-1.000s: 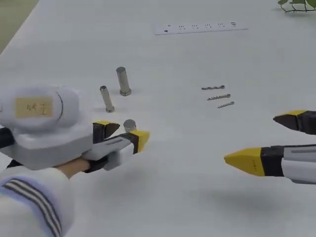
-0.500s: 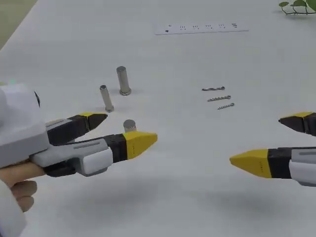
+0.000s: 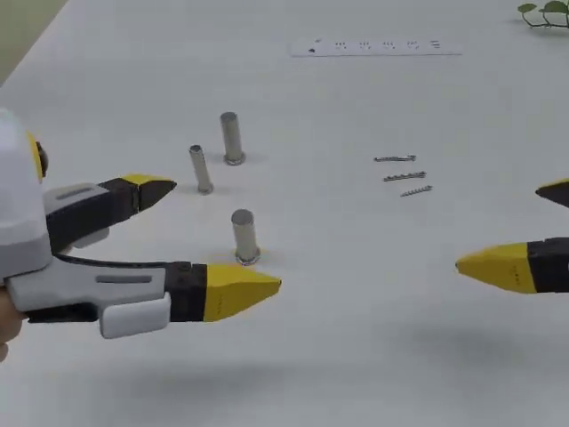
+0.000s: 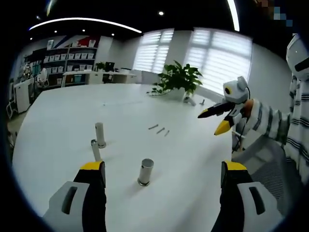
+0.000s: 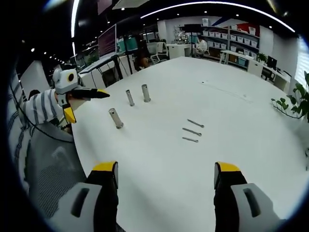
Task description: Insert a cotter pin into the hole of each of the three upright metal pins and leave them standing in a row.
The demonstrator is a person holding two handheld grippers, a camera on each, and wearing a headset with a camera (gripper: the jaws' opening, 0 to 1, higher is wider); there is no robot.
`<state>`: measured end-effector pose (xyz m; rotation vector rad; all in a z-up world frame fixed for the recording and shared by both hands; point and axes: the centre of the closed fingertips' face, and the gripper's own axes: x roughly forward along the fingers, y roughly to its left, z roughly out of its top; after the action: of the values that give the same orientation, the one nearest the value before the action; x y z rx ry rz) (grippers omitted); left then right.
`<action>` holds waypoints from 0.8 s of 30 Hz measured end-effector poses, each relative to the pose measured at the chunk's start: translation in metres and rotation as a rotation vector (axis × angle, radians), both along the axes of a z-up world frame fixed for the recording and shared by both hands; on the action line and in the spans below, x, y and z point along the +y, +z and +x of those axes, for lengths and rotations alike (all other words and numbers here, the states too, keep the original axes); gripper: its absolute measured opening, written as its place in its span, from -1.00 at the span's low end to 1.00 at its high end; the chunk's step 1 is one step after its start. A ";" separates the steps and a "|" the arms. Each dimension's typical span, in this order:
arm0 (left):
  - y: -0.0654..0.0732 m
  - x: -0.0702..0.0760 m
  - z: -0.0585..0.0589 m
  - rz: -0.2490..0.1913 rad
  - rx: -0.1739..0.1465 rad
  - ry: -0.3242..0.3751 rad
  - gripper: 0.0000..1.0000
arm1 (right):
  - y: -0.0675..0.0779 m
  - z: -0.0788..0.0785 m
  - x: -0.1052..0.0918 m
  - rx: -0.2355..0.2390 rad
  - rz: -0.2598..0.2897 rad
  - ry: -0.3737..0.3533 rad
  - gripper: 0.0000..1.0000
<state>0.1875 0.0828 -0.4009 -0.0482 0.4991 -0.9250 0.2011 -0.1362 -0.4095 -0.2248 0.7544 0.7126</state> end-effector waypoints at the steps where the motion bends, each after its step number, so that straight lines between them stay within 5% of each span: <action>1: -0.001 0.000 0.000 0.001 0.001 0.000 0.98 | 0.001 0.002 -0.002 -0.005 -0.017 0.012 0.57; 7: -0.005 0.007 0.001 0.008 0.015 0.024 0.98 | 0.008 0.021 -0.017 -0.034 -0.189 0.143 0.45; 10: -0.008 0.009 0.001 0.020 0.019 0.032 0.98 | 0.013 0.029 -0.017 -0.011 -0.203 0.167 0.42; 16: -0.012 0.016 0.006 0.040 0.017 0.075 0.98 | 0.027 0.051 -0.011 -0.049 -0.227 0.235 0.38; 24: -0.013 0.024 0.005 0.058 0.017 0.092 0.98 | 0.021 0.071 -0.004 -0.052 -0.298 0.349 0.16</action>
<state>0.1921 0.1065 -0.4144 -0.0264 0.5351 -0.8202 0.2724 -0.1399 -0.3883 -0.6557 0.7784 0.9183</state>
